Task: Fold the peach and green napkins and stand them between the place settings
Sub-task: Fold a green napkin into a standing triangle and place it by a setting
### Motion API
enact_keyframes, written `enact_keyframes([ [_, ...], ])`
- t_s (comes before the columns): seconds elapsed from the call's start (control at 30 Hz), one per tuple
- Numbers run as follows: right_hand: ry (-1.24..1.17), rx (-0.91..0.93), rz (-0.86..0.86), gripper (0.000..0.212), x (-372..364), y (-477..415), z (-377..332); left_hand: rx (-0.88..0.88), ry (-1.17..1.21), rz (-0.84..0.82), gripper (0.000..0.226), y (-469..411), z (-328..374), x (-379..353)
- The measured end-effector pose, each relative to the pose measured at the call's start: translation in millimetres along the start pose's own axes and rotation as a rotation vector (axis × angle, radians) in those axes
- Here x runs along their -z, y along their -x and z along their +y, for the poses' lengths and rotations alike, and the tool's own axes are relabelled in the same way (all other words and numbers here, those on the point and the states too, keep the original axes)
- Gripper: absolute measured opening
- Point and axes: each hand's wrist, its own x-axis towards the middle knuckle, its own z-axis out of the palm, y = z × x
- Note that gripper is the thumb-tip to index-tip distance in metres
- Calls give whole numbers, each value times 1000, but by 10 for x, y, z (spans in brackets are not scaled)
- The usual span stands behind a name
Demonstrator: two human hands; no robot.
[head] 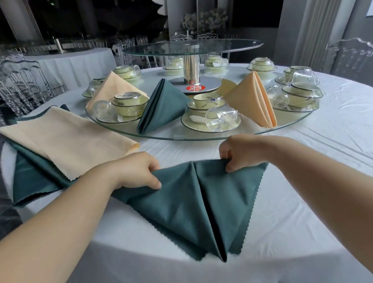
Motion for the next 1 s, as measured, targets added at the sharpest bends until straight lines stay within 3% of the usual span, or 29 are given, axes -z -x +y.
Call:
enact_keyframes([
  [0.03, -1, 7, 95, 6, 95, 32, -8, -17, 12, 88, 16, 22, 15, 71],
  [0.13, -108, 38, 443, 20, 383, 146, -33, -83, 80, 467, 17, 137, 137, 326],
  [0.2, -117, 101, 707, 6, 496, 235, -54, -129, -22, 754, 6, 229, 222, 426],
  [0.3, -8, 168, 878, 8, 458, 316, -74, -293, -213, 1102, 7, 336, 213, 362],
  [0.37, 102, 201, 913, 5, 272, 350, -99, -391, -293, 1086, 10, 360, 109, 205],
  [0.43, 145, 227, 874, 2, 3, 402, -117, -416, -302, 938, 19, 377, -39, -63],
  [0.53, 169, 258, 719, 16, -479, 431, -70, -461, -305, 598, 36, 422, -278, -490],
  [0.63, 77, 297, 471, 33, -718, 503, -53, -391, -250, 385, 55, 523, -297, -631],
  [0.7, -57, 286, 361, 52, -757, 512, -3, -324, -170, 398, 83, 520, -308, -668],
  [0.8, -185, 234, 371, 81, -735, 494, -20, -280, -129, 362, 95, 457, -198, -676],
  [0.93, -240, 228, 415, 59, -721, 392, -153, -258, -192, 342, 95, 293, -51, -731],
  [1.0, -260, 268, 402, 50, -735, 356, -249, -251, -236, 328, 74, 226, -21, -791],
])
